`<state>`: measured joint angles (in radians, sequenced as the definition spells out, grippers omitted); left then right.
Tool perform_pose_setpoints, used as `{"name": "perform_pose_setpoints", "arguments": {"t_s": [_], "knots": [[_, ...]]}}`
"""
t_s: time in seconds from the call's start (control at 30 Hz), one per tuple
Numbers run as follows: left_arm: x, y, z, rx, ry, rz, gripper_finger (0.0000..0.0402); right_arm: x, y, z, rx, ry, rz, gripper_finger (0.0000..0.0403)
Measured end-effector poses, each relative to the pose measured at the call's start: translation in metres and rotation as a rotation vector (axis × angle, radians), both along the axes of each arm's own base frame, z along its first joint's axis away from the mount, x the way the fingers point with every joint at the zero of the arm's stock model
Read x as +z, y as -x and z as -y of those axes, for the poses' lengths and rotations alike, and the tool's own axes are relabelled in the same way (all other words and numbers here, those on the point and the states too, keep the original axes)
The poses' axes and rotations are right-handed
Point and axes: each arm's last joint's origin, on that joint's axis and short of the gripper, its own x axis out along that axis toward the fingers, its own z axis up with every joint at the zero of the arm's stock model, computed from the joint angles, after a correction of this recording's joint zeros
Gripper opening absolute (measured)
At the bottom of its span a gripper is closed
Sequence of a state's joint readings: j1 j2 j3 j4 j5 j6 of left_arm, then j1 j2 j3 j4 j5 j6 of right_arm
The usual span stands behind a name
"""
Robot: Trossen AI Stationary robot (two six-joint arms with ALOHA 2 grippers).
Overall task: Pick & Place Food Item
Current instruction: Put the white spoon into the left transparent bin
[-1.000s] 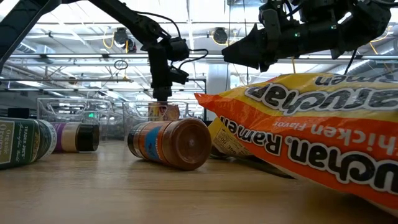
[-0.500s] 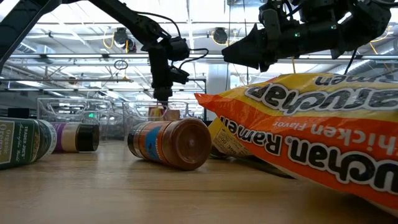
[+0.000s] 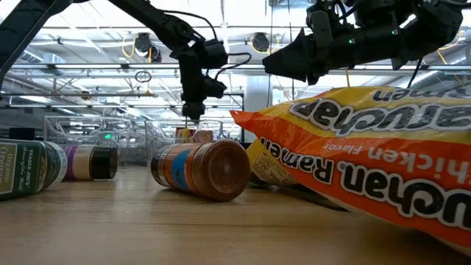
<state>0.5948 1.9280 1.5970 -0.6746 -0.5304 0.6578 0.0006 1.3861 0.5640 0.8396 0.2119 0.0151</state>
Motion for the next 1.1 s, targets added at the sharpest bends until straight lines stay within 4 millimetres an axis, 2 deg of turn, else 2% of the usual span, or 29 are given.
{"name": "perform_pose_setpoints", "arguments": {"t_s": [0.2, 0.33, 0.47, 0.63, 0.73, 0.83, 0.93, 1.1], "knots": [[0.030, 0.000, 0.019, -0.025, -0.088, 0.041, 0.0136, -0.001, 0.000, 0.000, 0.000, 0.000, -0.011, 0.0164], [0.063, 0.009, 0.036, -0.030, -0.125, 0.141, 0.0136, -0.002, 0.000, 0.000, 0.000, 0.000, -0.019, 0.0164], [0.099, 0.028, 0.058, -0.039, -0.085, 0.296, 0.0136, -0.002, 0.000, 0.000, 0.000, 0.000, -0.021, 0.0164], [0.139, 0.061, 0.089, -0.072, 0.061, 0.515, 0.0136, -0.002, 0.000, 0.000, 0.000, 0.000, -0.022, 0.0164], [0.156, 0.081, 0.105, -0.074, 0.175, 0.630, 0.0136, -0.002, 0.000, 0.000, 0.000, 0.000, -0.021, 0.0164], [0.166, 0.098, 0.119, -0.080, 0.309, 0.711, 0.0136, -0.002, 0.000, 0.000, 0.002, 0.000, -0.021, 0.0164], [0.171, 0.106, 0.132, -0.099, 0.442, 0.756, 0.0136, -0.002, 0.000, 0.000, 0.002, -0.004, -0.021, 0.0164], [0.156, 0.106, 0.157, -0.163, 0.548, 0.778, 0.0136, -0.002, 0.000, 0.000, 0.000, -0.035, -0.014, 0.0164]]}}
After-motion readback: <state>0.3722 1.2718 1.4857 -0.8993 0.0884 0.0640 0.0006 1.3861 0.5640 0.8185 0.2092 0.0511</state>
